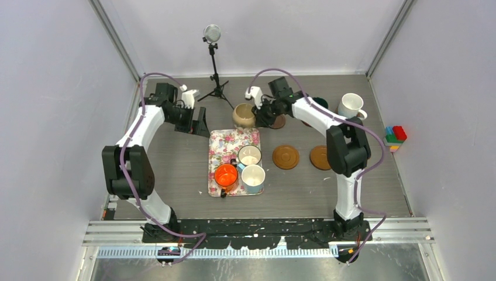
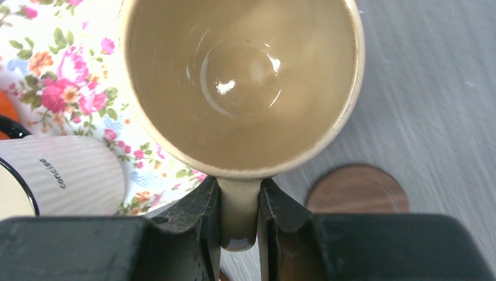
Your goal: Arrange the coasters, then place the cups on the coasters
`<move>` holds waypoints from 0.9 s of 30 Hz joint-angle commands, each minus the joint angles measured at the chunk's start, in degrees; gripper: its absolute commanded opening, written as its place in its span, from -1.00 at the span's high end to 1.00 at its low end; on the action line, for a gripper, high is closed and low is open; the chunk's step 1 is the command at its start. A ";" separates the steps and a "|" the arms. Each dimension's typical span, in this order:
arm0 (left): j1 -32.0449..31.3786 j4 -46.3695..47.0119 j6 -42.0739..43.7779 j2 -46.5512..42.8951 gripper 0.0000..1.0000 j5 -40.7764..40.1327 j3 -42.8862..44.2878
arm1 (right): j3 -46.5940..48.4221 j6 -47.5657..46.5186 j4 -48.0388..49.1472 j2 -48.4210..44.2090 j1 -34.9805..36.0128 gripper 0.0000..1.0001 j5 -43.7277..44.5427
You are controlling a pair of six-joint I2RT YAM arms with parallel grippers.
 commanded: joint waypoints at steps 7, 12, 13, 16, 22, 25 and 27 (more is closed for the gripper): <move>0.40 1.60 -2.16 -4.04 -0.98 0.35 -0.28 | -5.39 10.28 12.46 -12.33 -6.62 0.99 7.22; 0.36 0.81 -1.89 -5.37 -0.99 -0.06 -0.54 | -7.75 10.03 12.16 -12.84 -8.81 0.99 9.08; 0.39 0.85 -1.86 -5.49 -0.99 -0.11 -0.66 | -8.08 9.66 12.05 -12.72 -9.04 0.99 9.16; 0.40 0.88 -1.88 -5.78 -1.00 -0.13 -1.03 | -9.24 9.36 12.63 -12.11 -9.87 0.99 9.32; 0.40 1.05 -1.75 -5.98 -0.99 -0.81 -1.33 | -10.94 7.86 14.88 -11.07 -10.80 0.99 10.36; 0.40 1.13 -1.94 -5.80 -0.99 -0.94 -1.26 | -11.98 7.35 16.31 -10.78 -11.05 0.99 11.19; 0.40 1.09 -2.24 -5.53 -0.99 -0.82 -1.05 | -12.70 7.16 17.38 -10.55 -11.34 0.99 11.22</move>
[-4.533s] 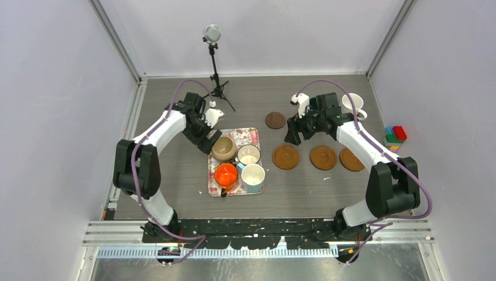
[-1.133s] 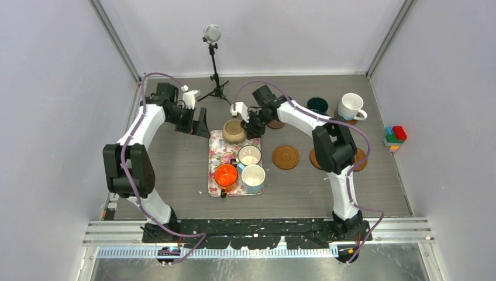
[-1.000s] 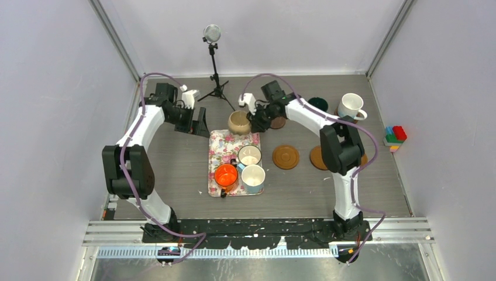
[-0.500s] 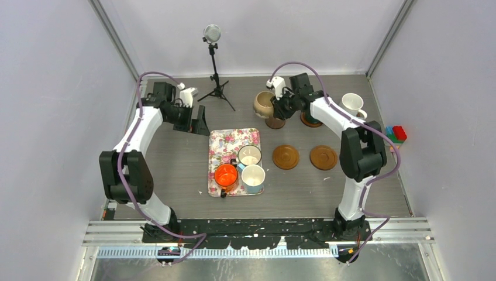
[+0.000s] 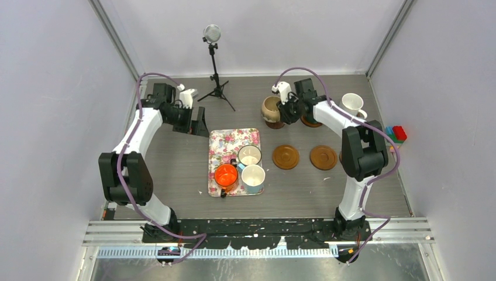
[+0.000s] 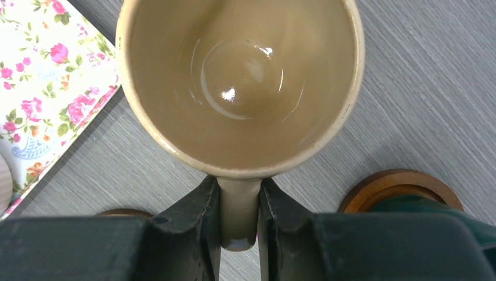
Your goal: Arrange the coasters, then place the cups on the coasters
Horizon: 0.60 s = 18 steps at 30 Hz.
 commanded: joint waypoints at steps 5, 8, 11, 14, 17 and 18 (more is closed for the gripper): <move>0.40 0.40 -0.67 -1.50 -0.99 -0.27 0.60 | -0.32 -1.15 9.37 -1.34 -1.19 0.99 -0.92; 0.40 0.35 -0.58 -1.46 -0.99 -0.16 0.50 | -0.47 -1.20 9.37 -1.13 -1.55 0.99 -1.15; 0.40 0.43 -0.53 -1.46 -0.99 0.05 0.38 | -0.59 -1.06 9.08 -0.94 -1.79 0.99 -1.38; 0.40 0.39 -0.52 -1.40 -1.00 0.06 0.26 | -1.00 -1.23 8.91 -0.84 -1.91 0.98 -1.54; 0.40 0.36 -0.53 -1.26 -0.99 0.08 0.40 | -1.25 -1.24 9.01 -0.55 -1.99 0.96 -1.72; 0.40 0.28 -0.54 -1.19 -0.99 -0.01 0.56 | -1.40 -1.18 9.00 -0.44 -1.95 0.95 -1.79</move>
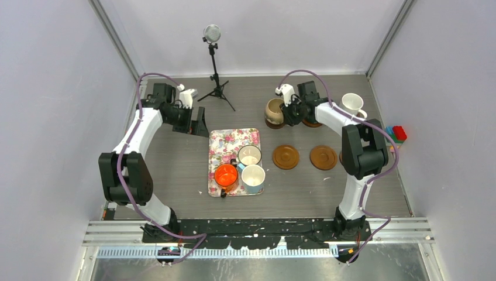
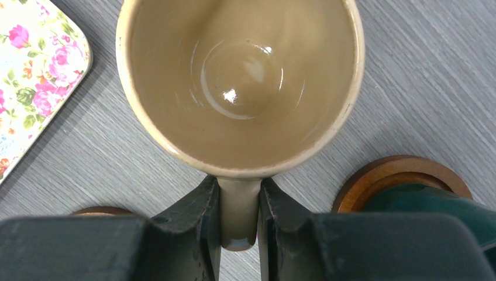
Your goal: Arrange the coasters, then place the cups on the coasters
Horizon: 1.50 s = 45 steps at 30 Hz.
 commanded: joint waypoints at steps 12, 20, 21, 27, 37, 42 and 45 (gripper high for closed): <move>0.40 -0.06 -0.28 -0.85 -0.99 0.19 0.63 | 0.01 -1.29 5.52 -1.19 -0.27 0.36 -1.96; 0.40 -0.40 -0.02 -0.74 -0.99 0.05 0.83 | -0.96 -1.50 4.60 -2.51 -0.18 -0.19 -2.72; 0.40 -0.49 0.06 -0.75 -0.99 0.09 0.89 | -1.09 -1.56 4.49 -2.88 -0.20 -0.26 -2.88; 0.40 -2.28 2.58 -1.19 -1.00 0.39 1.14 | -1.46 -2.35 0.86 -6.06 -0.19 -0.49 -3.56; -3.99 -7.21 10.95 -3.29 -0.99 2.00 -0.73 | -1.40 -2.17 -4.96 -12.75 0.23 -0.52 -4.75; -10.58 -7.17 12.70 -3.22 -0.99 0.67 -1.83 | -2.78 0.04 -7.46 -17.55 1.26 -0.53 -6.44; -13.92 -7.13 12.92 -2.72 -0.99 0.88 -1.23 | -4.33 1.03 -9.41 -19.85 2.08 -0.53 -7.49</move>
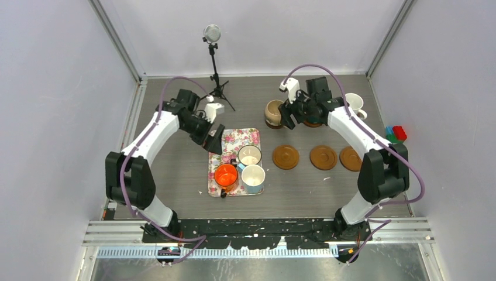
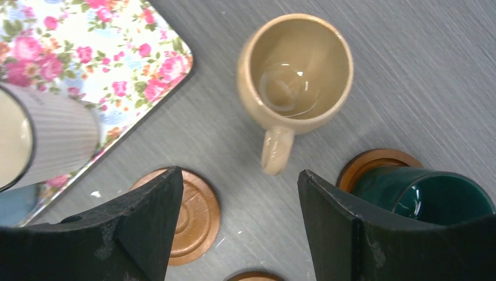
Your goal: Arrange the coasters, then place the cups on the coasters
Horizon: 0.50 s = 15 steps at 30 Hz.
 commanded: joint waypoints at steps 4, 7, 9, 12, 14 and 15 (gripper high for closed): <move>-7.48 0.40 1.96 -0.98 -0.99 -0.06 0.56 | -5.13 2.29 -4.35 -7.75 3.09 -0.53 -3.53; -9.43 0.91 1.73 0.34 -0.99 -1.04 0.86 | -6.97 2.60 -4.74 -8.90 4.74 -0.53 -3.44; -10.65 0.78 1.75 1.06 -0.99 -1.45 1.17 | -7.74 2.57 -5.51 -8.98 5.95 -0.53 -3.41; -11.70 0.90 1.52 1.82 -0.99 -1.55 1.03 | -9.01 2.85 -5.60 -8.74 8.08 -0.53 -2.82; -12.02 1.80 0.93 2.44 -0.99 -2.49 0.65 | -9.99 3.61 -4.51 -8.69 8.95 -0.53 -2.76; -12.11 2.47 0.41 2.83 -0.99 -3.01 0.46 | -10.55 4.04 -3.81 -8.69 9.37 -0.53 -2.68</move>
